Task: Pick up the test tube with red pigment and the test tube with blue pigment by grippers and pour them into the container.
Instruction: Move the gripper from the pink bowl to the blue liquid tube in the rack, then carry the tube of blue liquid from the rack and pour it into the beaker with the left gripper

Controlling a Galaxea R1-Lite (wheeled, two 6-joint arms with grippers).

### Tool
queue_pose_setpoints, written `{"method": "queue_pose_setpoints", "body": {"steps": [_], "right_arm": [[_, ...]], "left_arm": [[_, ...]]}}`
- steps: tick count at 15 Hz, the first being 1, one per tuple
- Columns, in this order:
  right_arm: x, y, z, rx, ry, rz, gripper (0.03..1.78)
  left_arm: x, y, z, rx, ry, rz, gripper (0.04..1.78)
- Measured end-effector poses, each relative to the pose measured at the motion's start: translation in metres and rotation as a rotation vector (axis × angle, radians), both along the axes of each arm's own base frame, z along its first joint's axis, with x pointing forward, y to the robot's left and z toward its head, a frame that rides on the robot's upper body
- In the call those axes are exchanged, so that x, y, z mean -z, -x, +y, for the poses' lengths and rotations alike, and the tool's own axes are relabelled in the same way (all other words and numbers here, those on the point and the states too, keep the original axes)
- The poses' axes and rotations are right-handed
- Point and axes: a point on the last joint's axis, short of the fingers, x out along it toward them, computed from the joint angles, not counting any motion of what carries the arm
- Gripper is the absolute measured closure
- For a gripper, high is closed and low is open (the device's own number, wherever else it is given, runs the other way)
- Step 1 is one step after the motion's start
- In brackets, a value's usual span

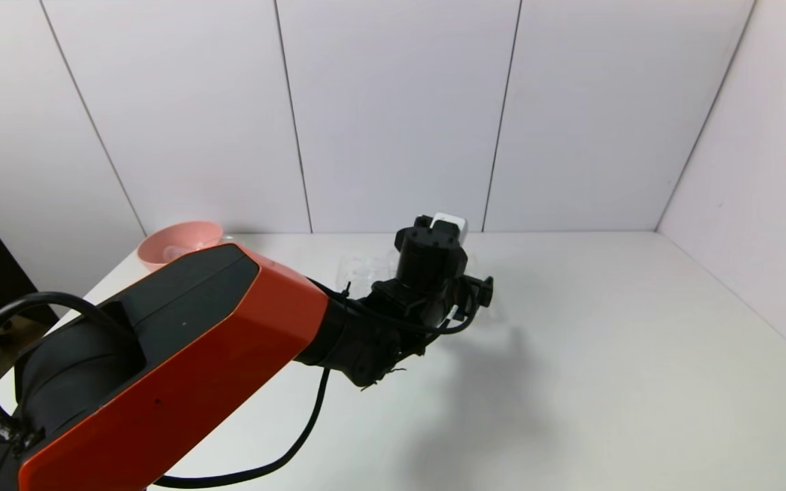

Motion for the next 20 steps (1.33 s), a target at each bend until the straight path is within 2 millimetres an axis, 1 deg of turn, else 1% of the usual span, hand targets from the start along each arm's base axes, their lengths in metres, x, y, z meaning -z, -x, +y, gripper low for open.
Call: {"method": "queue_pose_setpoints", "body": {"steps": [2, 4, 8, 9, 11, 20], "right_arm": [[-0.0001, 0.0, 0.0, 0.0, 0.0, 0.0, 0.04], [-0.0001, 0.0, 0.0, 0.0, 0.0, 0.0, 0.04], [-0.0001, 0.0, 0.0, 0.001, 0.0, 0.0, 0.04], [0.0, 0.0, 0.0, 0.0, 0.0, 0.0, 0.04], [0.0, 0.0, 0.0, 0.0, 0.0, 0.0, 0.04], [0.0, 0.0, 0.0, 0.0, 0.0, 0.0, 0.04]], "left_arm": [[-0.0002, -0.0003, 0.0, 0.0, 0.0, 0.0, 0.25], [-0.0002, -0.0004, 0.0001, 0.0, 0.001, 0.0, 0.5], [-0.0001, -0.001, 0.001, -0.006, -0.001, 0.0, 1.21], [-0.0002, -0.0011, 0.0012, -0.007, -0.002, 0.0, 1.33], [-0.0003, -0.0005, 0.0009, -0.005, -0.002, 0.0, 1.38], [-0.0021, 0.0012, 0.0022, 0.0, 0.0, 0.0, 1.38]]}}
